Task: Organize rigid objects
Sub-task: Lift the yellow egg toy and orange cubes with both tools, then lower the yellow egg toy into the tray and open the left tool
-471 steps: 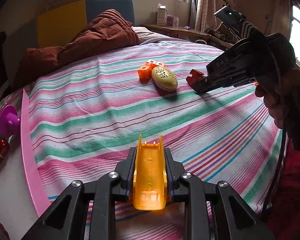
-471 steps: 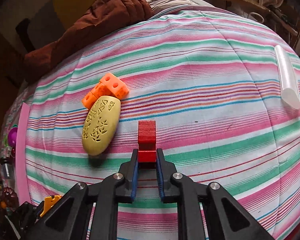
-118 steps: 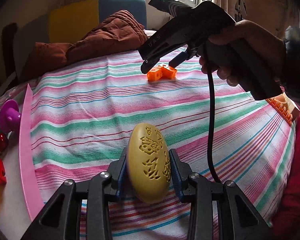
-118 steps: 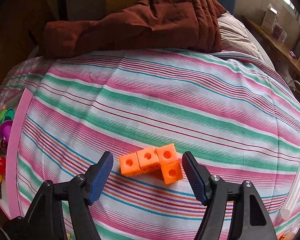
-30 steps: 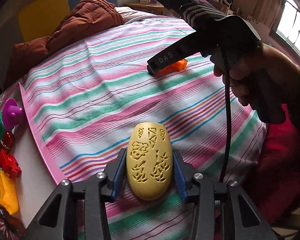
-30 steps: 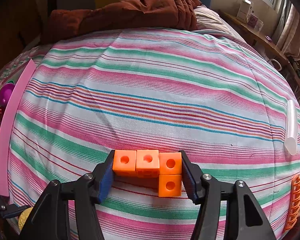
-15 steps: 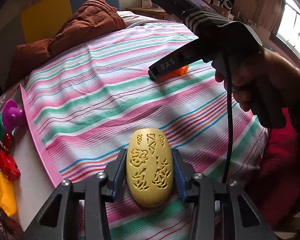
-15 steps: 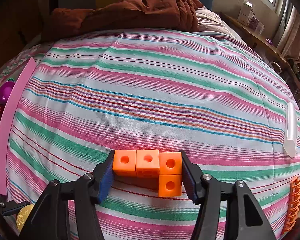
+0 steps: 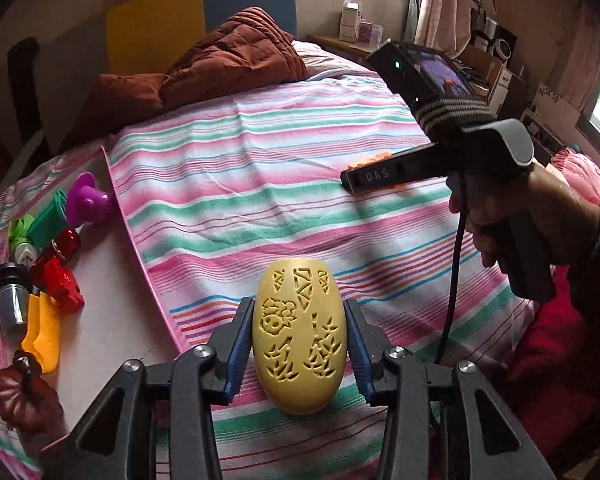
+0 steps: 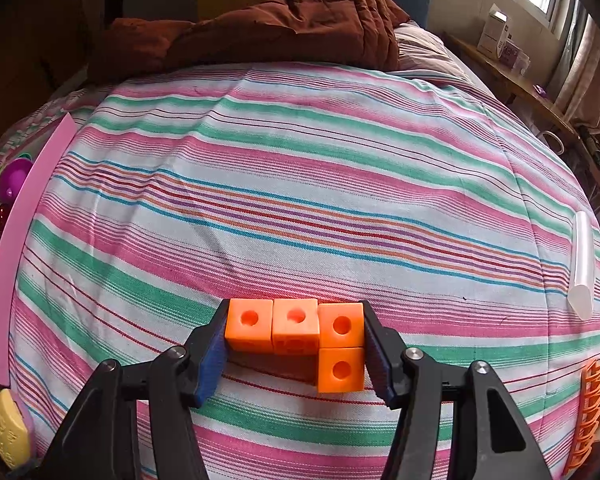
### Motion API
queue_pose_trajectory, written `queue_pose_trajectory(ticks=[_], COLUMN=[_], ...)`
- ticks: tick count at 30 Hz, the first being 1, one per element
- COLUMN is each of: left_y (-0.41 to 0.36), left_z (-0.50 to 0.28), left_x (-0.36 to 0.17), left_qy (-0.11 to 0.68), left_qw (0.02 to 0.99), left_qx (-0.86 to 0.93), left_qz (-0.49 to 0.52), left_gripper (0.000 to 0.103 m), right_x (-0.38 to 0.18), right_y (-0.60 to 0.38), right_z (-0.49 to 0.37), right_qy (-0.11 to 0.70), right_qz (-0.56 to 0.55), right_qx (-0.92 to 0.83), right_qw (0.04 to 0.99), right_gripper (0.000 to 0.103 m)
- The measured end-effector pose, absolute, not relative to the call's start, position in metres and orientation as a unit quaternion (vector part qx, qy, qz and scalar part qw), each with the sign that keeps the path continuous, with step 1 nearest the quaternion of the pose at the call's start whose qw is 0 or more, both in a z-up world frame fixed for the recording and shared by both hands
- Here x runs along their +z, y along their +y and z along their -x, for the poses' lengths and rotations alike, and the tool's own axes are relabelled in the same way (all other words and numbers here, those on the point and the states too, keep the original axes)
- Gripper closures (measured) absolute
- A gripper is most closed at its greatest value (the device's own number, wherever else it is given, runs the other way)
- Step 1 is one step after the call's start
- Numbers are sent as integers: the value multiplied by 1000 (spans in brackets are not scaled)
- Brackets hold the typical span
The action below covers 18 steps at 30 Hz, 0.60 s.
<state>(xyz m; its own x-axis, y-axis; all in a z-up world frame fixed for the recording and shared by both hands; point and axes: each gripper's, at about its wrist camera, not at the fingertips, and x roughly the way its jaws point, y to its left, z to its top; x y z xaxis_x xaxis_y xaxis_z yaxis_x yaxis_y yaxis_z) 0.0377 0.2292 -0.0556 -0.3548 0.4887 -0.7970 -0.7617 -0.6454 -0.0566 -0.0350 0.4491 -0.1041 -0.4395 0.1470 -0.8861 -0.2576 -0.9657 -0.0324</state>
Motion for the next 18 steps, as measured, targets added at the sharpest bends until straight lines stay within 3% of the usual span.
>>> queue_pose_trajectory(ticks=[18], left_y=[197], left_z=[-16], left_x=[-25], left_qy=[116], left_qw=[350], left_qx=[837], left_qz=[405], left_gripper=[59], right_x=[-105], right_y=[444], right_z=[32], right_qy=[35], right_qz=[503], right_qx=[855], right_qw=[123], right_gripper=[43])
